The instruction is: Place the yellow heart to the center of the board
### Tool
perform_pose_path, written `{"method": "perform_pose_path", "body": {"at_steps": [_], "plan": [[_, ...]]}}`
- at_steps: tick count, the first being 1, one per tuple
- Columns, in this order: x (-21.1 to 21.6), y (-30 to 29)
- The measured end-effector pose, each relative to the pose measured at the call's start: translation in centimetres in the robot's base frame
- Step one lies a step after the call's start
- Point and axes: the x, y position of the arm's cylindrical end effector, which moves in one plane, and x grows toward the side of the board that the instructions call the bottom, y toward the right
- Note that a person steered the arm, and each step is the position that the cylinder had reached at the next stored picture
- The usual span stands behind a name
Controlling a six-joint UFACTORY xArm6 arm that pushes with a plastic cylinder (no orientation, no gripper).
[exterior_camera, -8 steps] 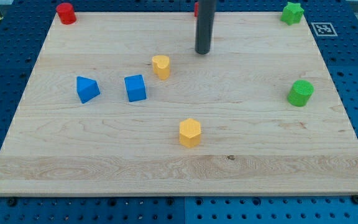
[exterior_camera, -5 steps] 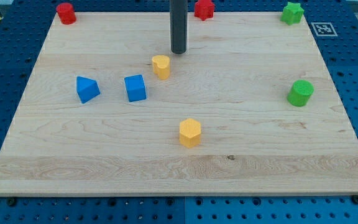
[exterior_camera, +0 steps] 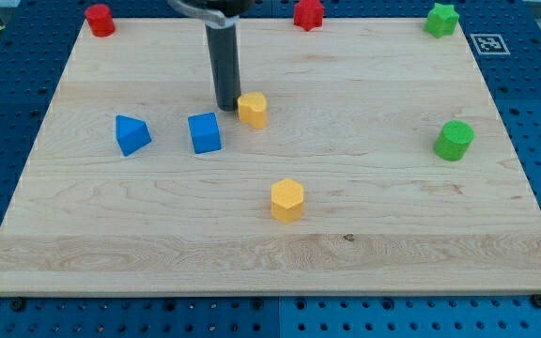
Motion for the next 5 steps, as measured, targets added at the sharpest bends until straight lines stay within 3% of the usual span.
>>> {"method": "perform_pose_path", "body": {"at_steps": [1, 3, 5], "plan": [[1.8, 0.3], [1.8, -1.1], [1.8, 1.0]]}}
